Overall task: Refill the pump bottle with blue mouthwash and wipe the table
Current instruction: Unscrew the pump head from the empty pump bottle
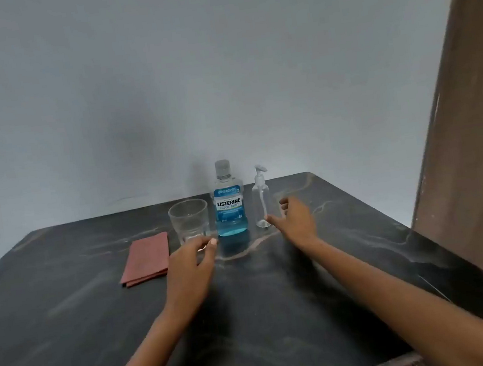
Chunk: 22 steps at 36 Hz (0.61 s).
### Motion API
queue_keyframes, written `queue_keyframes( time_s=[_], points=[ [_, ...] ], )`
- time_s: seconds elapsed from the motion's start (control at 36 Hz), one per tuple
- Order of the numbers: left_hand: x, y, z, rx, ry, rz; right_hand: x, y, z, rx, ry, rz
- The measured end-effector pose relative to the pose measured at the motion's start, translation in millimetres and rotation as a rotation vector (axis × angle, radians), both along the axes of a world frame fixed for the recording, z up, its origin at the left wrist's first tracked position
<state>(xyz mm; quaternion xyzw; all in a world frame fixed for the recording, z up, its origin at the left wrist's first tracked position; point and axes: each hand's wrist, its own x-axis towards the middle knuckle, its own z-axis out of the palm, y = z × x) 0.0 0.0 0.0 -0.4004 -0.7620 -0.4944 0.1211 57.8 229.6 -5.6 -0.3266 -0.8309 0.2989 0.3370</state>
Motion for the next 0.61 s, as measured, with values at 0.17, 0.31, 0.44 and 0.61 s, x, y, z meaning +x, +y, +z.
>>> queue_keyframes(
  time_s=[0.17,0.31,0.44,0.61],
  points=[
    [3,7,6,0.009,-0.021,-0.011,-28,-1,5,-0.026,0.016,-0.024],
    [1,8,7,-0.002,-0.016,-0.015,-38,2,6,-0.056,0.097,-0.045],
    [3,4,11,0.010,-0.022,-0.031,-27,-5,5,-0.070,0.141,0.021],
    [5,-12,30,0.125,-0.120,-0.135,8,-53,21,-0.239,0.287,0.377]
  ],
)
